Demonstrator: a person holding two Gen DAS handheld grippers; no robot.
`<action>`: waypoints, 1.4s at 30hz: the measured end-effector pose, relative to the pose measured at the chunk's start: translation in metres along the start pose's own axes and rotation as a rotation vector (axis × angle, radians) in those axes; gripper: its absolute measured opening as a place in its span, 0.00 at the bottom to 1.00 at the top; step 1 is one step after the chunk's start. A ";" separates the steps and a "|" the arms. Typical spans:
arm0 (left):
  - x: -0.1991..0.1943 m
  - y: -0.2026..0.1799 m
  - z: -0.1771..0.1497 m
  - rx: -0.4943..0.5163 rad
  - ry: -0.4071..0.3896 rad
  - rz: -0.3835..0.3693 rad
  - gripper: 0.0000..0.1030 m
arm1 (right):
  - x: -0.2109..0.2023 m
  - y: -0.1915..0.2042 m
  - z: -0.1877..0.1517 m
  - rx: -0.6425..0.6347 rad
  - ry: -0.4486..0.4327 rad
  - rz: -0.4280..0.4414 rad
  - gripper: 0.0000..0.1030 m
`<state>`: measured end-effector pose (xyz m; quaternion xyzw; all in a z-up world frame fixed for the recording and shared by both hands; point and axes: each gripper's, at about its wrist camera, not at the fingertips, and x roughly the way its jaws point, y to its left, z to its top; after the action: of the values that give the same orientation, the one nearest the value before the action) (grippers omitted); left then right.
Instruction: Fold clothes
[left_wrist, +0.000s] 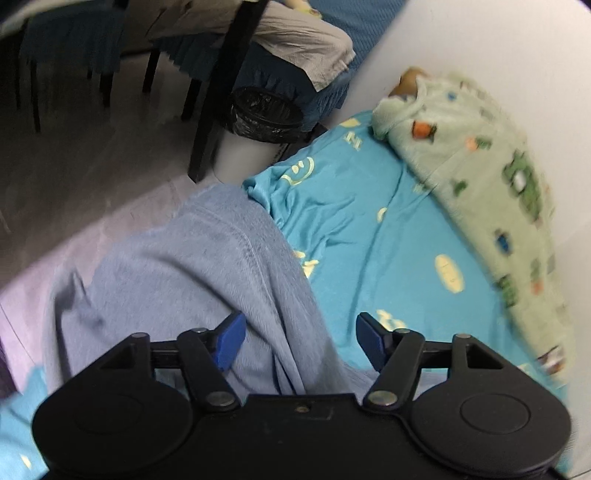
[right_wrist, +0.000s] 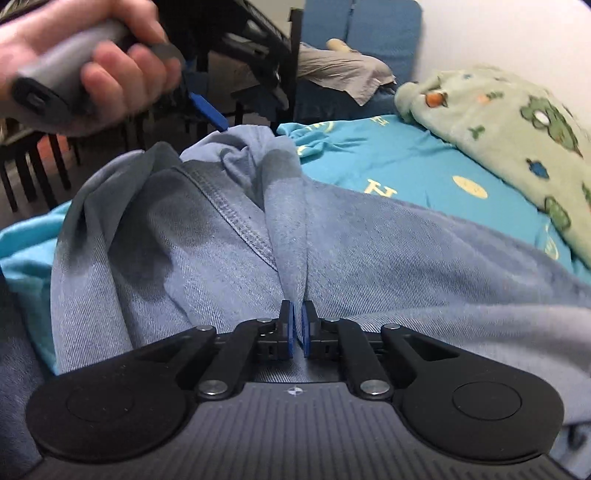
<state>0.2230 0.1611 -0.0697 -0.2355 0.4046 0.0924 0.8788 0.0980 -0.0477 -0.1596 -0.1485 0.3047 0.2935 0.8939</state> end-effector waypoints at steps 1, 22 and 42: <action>0.005 -0.007 0.001 0.043 -0.018 0.020 0.56 | -0.001 -0.002 -0.004 0.009 -0.005 0.005 0.05; -0.009 0.015 0.008 -0.100 -0.144 0.037 0.04 | 0.014 -0.014 0.002 0.100 0.008 0.046 0.08; -0.055 0.004 -0.003 -0.085 -0.193 0.092 0.46 | 0.005 -0.018 -0.005 0.167 0.026 0.045 0.08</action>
<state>0.1831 0.1647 -0.0311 -0.2439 0.3240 0.1718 0.8978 0.1101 -0.0612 -0.1651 -0.0704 0.3432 0.2851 0.8922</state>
